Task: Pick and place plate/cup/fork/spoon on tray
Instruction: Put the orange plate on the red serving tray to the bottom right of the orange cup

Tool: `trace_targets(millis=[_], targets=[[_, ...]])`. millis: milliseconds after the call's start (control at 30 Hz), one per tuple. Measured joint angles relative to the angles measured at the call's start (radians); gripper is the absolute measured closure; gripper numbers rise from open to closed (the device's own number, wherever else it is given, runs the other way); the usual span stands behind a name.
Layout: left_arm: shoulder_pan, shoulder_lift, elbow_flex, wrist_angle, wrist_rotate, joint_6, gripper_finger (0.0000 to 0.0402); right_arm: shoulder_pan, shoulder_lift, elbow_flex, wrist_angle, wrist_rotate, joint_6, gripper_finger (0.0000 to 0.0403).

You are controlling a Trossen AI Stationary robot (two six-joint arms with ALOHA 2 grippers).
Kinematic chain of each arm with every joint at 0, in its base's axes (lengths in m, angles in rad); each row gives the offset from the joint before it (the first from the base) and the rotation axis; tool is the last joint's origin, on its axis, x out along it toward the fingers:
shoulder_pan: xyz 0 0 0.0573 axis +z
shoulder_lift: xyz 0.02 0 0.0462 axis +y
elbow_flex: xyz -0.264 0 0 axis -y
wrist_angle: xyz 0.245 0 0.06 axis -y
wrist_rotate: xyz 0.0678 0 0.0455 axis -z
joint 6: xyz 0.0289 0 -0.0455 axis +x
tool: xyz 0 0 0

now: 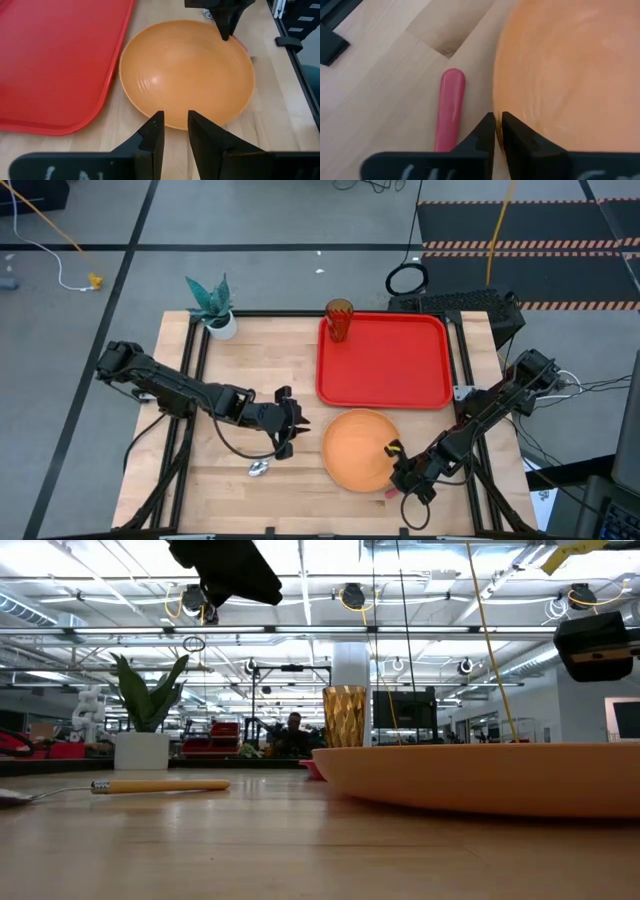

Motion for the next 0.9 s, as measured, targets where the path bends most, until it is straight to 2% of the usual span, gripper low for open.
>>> trace_targets(millis=[433,600,900], targets=[[0.0,0.0,0.001,0.0,0.001,0.008,0.0314,0.003,-0.004,0.003,0.105,-0.004,-0.021,0.0402],[0.0,0.0,0.001,0.0,0.001,0.008,0.0314,0.018,-0.004,0.057,0.106,-0.005,-0.037,0.0402],[-0.004,0.0,0.001,-0.008,0.002,0.012,0.0314,0.029,-0.004,0.21,-0.058,0.029,-0.066,0.0402]])
